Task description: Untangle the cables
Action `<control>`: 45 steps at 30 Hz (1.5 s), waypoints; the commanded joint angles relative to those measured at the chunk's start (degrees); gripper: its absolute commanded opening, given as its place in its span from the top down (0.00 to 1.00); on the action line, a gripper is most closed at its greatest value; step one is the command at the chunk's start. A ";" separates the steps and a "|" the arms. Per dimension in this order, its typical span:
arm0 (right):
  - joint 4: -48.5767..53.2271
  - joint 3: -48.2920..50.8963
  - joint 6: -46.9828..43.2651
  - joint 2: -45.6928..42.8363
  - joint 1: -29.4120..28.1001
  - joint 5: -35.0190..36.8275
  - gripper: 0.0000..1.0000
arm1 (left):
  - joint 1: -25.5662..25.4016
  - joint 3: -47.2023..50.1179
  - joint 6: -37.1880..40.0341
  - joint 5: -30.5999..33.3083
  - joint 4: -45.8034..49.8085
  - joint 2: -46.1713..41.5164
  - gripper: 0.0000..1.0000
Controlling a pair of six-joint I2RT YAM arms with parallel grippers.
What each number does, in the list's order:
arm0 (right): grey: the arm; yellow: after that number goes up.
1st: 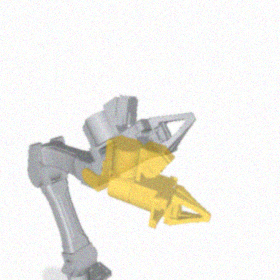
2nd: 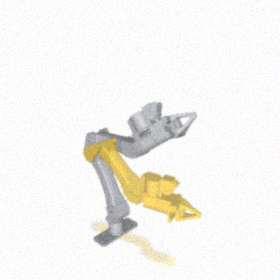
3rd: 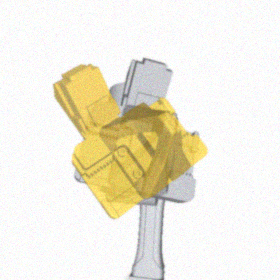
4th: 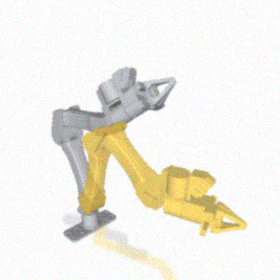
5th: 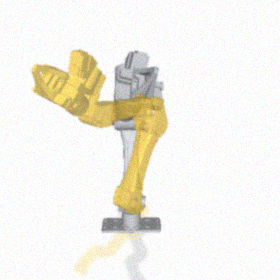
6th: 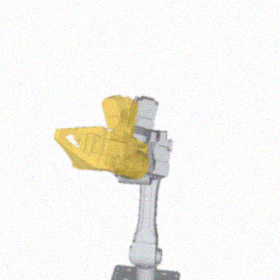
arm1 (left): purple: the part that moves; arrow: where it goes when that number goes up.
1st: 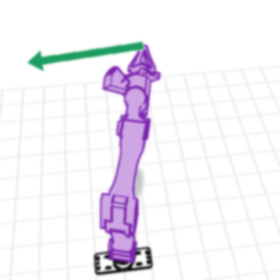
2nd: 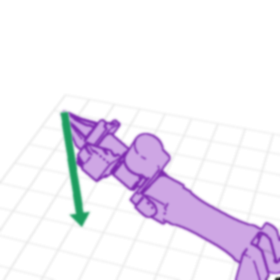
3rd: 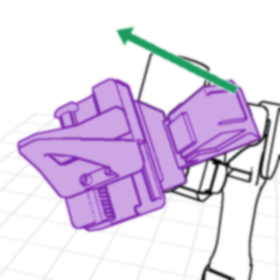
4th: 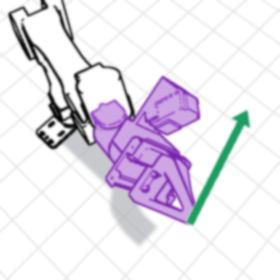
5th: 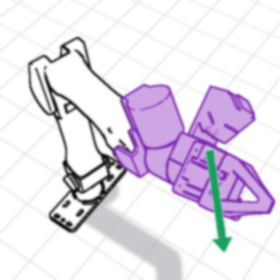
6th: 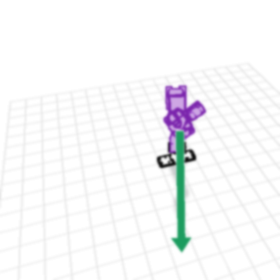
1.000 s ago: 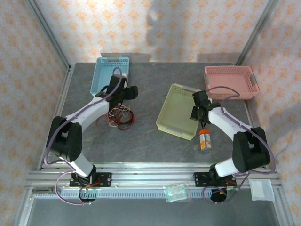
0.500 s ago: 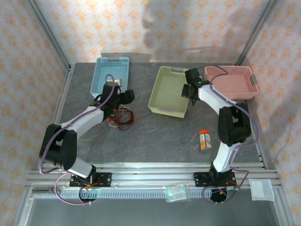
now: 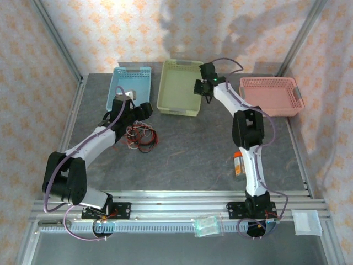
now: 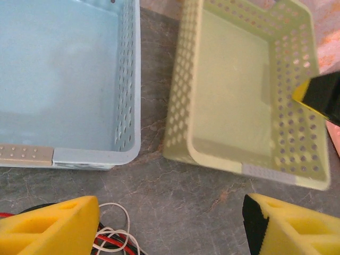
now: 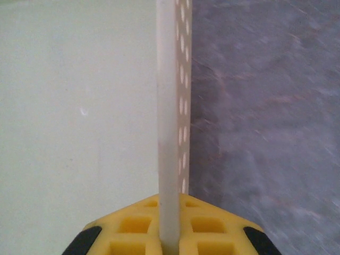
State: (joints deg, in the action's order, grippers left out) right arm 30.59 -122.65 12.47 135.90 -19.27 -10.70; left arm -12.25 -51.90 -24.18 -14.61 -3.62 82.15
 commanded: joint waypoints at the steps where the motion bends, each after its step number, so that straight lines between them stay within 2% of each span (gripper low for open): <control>1: 1.78 -9.52 -1.04 4.56 -1.54 -2.57 0.97 | 0.37 0.83 -0.07 -0.85 0.69 -1.79 0.27; 4: 1.01 -13.82 0.87 7.69 -1.52 -2.45 0.95 | 0.44 0.74 0.01 -1.21 1.04 -1.90 0.27; 12: -1.50 -16.77 1.44 11.73 -1.48 -4.42 0.90 | 0.44 1.26 0.06 -1.34 1.51 -2.60 0.27; 21: -1.18 -21.30 1.02 13.04 -1.14 -5.16 0.57 | 0.37 2.86 -1.12 -1.51 0.46 -2.72 0.27; 23: -0.23 -21.66 0.68 11.45 -0.71 -4.60 0.55 | -0.09 2.53 -1.37 -1.83 0.11 -1.98 0.27; 26: 0.26 -17.50 -0.18 6.29 0.05 -1.61 0.55 | -3.90 -0.74 0.00 0.73 1.11 0.30 0.27; 29: -0.20 -8.83 0.11 -0.74 1.47 2.18 0.55 | -9.25 -5.70 1.04 3.76 1.89 4.41 0.27; 34: -5.64 12.07 1.58 -13.88 5.68 9.73 0.55 | -15.87 -11.44 -0.81 1.63 -4.04 11.99 0.27; 36: -5.90 17.03 1.73 -17.17 7.93 12.17 0.54 | -18.48 -14.90 -1.53 1.17 -4.82 15.35 0.27; 40: -5.46 23.58 2.22 -21.13 11.92 18.44 0.55 | -23.87 -20.84 -2.87 -0.01 -6.96 22.00 0.27; 45: -4.78 25.82 2.30 -22.06 16.23 18.86 0.51 | -28.87 -27.87 -5.17 -0.35 -8.06 29.74 0.27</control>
State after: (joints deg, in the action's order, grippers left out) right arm 25.65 -97.89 14.09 115.02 -3.81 4.82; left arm -39.22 -76.38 -27.11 -14.20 -8.62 109.21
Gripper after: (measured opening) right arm 0.483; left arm 0.728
